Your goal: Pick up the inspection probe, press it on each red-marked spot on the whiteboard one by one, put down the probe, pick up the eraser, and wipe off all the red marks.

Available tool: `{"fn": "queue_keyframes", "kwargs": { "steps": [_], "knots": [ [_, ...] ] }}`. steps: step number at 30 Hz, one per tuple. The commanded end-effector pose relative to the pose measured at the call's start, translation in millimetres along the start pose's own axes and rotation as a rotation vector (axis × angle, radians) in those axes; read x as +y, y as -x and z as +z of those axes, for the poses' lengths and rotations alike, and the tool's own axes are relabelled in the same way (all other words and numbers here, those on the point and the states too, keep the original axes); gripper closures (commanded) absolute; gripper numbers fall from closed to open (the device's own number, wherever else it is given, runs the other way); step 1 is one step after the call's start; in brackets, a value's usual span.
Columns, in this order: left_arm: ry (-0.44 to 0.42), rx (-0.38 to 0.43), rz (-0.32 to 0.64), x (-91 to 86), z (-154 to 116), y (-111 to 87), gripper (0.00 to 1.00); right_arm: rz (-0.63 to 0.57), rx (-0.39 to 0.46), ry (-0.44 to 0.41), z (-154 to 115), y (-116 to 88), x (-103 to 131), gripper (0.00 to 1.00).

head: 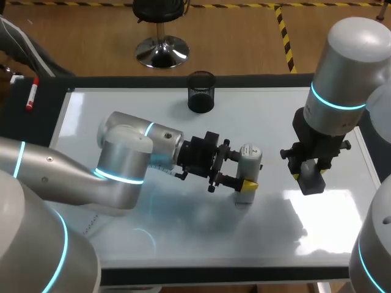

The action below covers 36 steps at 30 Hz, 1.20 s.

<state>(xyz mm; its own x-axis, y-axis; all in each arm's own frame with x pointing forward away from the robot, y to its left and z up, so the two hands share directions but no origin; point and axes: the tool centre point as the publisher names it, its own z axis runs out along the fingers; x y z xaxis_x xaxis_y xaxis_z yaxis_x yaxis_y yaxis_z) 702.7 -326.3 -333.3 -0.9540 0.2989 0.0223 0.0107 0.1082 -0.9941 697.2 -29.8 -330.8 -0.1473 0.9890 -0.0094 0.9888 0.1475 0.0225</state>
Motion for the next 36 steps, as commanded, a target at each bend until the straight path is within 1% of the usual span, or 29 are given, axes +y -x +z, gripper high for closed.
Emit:
{"fn": "queue_keyframes", "kwargs": {
  "steps": [1,25,30,36],
  "knots": [
    [-0.001,0.001,-0.001,13.4,2.2,-0.3,1.00,-0.002,0.003,0.001,-0.8,1.6,-0.7,1.00],
    [-0.001,0.001,-0.001,13.4,2.2,-0.3,1.00,-0.002,0.003,0.001,-0.8,1.6,-0.7,1.00],
    [-0.003,0.003,-0.009,14.1,4.3,-5.3,1.00,-0.002,0.003,0.001,-0.8,1.6,-0.7,1.00],
    [-0.014,-0.002,-0.007,10.5,3.1,-8.5,1.00,-0.002,0.003,0.001,-0.8,1.6,-0.7,1.00]
  ]
}}
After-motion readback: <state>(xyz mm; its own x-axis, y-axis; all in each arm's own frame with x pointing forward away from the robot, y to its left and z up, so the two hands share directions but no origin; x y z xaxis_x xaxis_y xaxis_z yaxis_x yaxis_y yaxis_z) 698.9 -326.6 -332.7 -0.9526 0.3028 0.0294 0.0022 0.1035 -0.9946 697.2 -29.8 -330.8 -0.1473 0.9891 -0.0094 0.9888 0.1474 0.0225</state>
